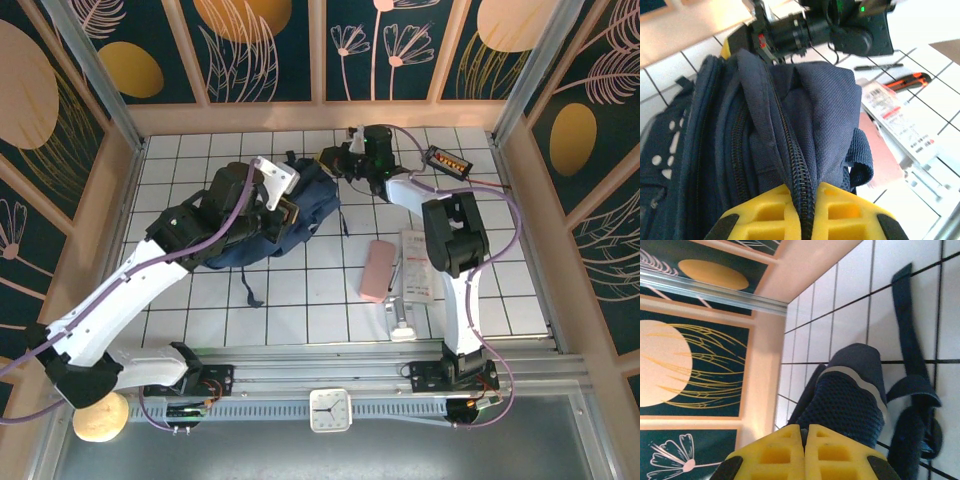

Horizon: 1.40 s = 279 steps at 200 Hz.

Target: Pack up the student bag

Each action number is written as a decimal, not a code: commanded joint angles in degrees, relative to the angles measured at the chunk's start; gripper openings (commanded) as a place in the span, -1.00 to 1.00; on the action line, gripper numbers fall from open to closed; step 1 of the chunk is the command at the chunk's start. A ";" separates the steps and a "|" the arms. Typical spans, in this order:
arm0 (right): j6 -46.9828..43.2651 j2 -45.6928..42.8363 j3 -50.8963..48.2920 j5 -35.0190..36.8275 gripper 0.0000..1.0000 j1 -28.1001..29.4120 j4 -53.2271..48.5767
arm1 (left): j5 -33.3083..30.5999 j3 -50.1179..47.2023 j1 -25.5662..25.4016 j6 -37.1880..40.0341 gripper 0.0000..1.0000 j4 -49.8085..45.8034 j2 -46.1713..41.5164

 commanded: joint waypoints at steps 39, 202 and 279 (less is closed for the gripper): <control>1.76 4.20 -2.55 6.29 -0.86 -2.27 3.93 | 0.44 2.63 -1.15 4.12 -1.00 12.16 -4.32; -33.93 0.87 12.75 0.64 0.40 -0.09 -49.01 | -0.13 -36.83 3.36 -31.13 0.97 14.56 -13.17; -35.38 8.16 16.12 -0.60 0.32 1.80 -48.53 | 4.38 -67.43 22.43 -76.63 0.97 21.54 -36.31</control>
